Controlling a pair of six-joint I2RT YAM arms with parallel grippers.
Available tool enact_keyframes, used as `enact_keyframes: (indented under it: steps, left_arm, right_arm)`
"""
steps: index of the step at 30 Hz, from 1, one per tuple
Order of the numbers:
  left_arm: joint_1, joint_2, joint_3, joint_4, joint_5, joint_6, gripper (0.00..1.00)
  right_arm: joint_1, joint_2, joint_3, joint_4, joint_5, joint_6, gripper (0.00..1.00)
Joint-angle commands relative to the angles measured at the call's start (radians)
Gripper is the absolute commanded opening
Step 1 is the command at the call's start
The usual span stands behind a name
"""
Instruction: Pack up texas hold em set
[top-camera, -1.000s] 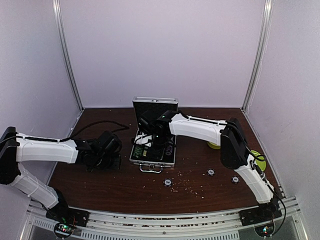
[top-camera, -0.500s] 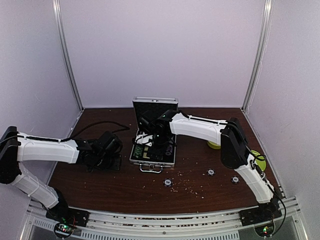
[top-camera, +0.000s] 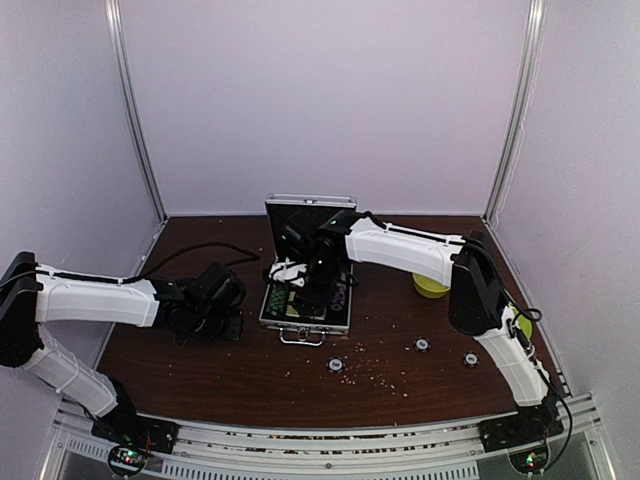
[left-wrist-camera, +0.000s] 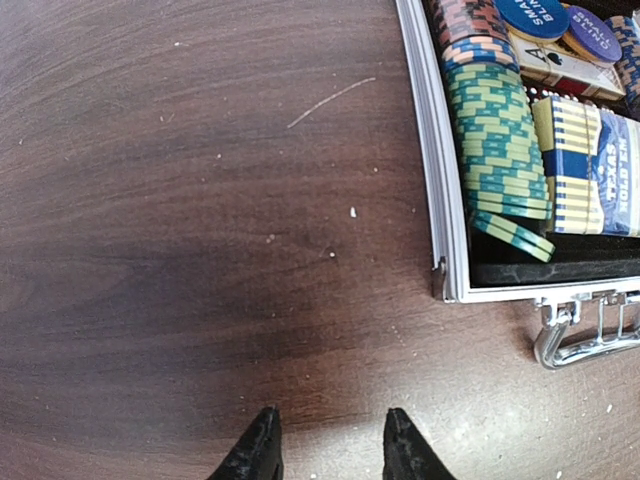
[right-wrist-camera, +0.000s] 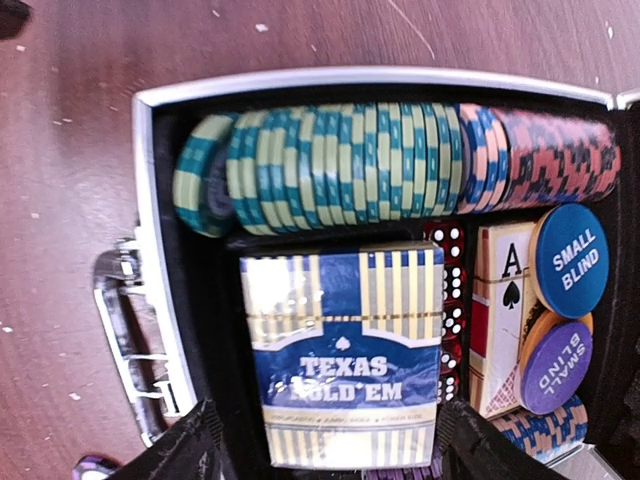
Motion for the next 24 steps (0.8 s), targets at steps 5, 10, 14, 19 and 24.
enact_keyframes:
  steps: [5, 10, 14, 19, 24]
  left_arm:
    - [0.006, 0.009, 0.022, 0.035, 0.013, 0.008, 0.36]
    - [0.006, 0.014, 0.029, 0.035, 0.020, 0.010, 0.36]
    - [0.006, 0.025, 0.040, 0.035, 0.025, 0.016, 0.36]
    - [0.006, 0.036, 0.050, 0.037, 0.033, 0.020, 0.36]
    - [0.006, 0.037, 0.053, 0.035, 0.032, 0.024, 0.36]
  right_arm:
    - [-0.012, -0.042, 0.020, 0.019, 0.038, 0.020, 0.64]
    - [-0.026, -0.036, 0.021, 0.048, 0.084, 0.008, 0.33]
    - [-0.038, -0.033, 0.018, 0.069, 0.108, 0.016, 0.06]
    - [-0.044, -0.007, 0.020, 0.083, 0.148, 0.020, 0.00]
    - [-0.046, 0.033, 0.018, 0.080, 0.160, 0.017, 0.00]
